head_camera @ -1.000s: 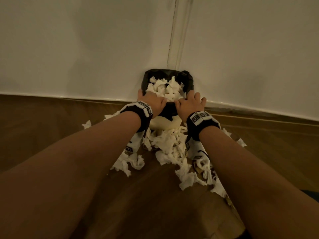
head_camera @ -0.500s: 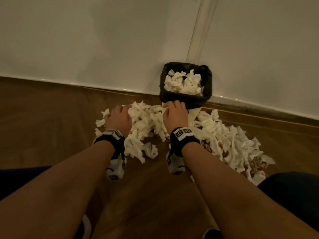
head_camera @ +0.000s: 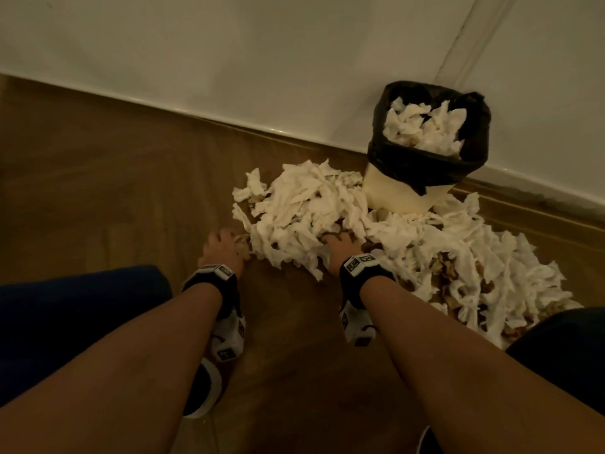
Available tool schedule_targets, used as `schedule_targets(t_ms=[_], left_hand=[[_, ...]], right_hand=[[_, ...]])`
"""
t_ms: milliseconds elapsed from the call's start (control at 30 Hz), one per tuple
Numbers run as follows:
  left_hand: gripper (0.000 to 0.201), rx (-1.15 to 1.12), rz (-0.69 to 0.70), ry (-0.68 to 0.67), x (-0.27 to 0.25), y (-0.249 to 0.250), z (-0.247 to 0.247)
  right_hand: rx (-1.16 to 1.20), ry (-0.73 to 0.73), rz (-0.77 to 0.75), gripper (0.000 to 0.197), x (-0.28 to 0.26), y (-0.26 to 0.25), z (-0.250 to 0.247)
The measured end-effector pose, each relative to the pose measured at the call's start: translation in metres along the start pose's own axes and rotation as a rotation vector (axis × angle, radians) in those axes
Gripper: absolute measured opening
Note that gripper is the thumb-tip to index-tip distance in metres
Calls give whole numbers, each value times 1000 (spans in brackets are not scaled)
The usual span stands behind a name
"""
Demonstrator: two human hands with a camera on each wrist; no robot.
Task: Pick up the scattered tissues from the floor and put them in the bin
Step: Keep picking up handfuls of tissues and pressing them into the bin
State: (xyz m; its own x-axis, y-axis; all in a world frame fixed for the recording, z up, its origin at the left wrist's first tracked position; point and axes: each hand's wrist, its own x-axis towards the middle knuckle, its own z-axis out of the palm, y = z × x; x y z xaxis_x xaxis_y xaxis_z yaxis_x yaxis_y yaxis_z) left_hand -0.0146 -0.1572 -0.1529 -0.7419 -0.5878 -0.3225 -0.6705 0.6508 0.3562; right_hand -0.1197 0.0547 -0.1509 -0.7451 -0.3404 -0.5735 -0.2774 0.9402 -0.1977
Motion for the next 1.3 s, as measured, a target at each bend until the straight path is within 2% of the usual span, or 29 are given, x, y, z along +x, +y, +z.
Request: schedule_targets(t_ms=[133, 267, 333, 400, 467, 600, 767, 867, 1033, 1167, 1300], left_hand=[[49, 36, 30, -73, 6, -10, 6], [57, 92, 123, -143, 12, -11, 10], [55, 107, 174, -176, 14, -8, 11], [49, 151, 191, -210, 16, -5, 13], [42, 161, 170, -219, 15, -1, 13], [33, 126, 123, -193, 11, 4, 14], [46, 86, 22, -179, 5, 11, 11], [39, 179, 32, -223, 0, 7, 11], [29, 145, 27, -169, -8, 1, 5], [23, 41, 35, -156, -14, 3, -3], [42, -186, 39, -100, -19, 14, -15]], right_hand=[[5, -59, 36, 72, 7, 1, 13], [-63, -53, -17, 76, 17, 3, 21], [-56, -69, -2, 71, 21, 4, 26], [-49, -71, 15, 58, 22, 5, 30], [-44, -48, 6, 45, 21, 6, 30], [-95, -87, -26, 41, 20, 9, 24], [39, -82, 18, 23, 15, 14, 14], [74, -35, 44, 24, 9, 18, 9], [82, 48, 58, 27, -3, 28, 5], [195, 109, 111, 27, -11, 37, -5], [611, 183, 147, 35, -17, 44, -27]])
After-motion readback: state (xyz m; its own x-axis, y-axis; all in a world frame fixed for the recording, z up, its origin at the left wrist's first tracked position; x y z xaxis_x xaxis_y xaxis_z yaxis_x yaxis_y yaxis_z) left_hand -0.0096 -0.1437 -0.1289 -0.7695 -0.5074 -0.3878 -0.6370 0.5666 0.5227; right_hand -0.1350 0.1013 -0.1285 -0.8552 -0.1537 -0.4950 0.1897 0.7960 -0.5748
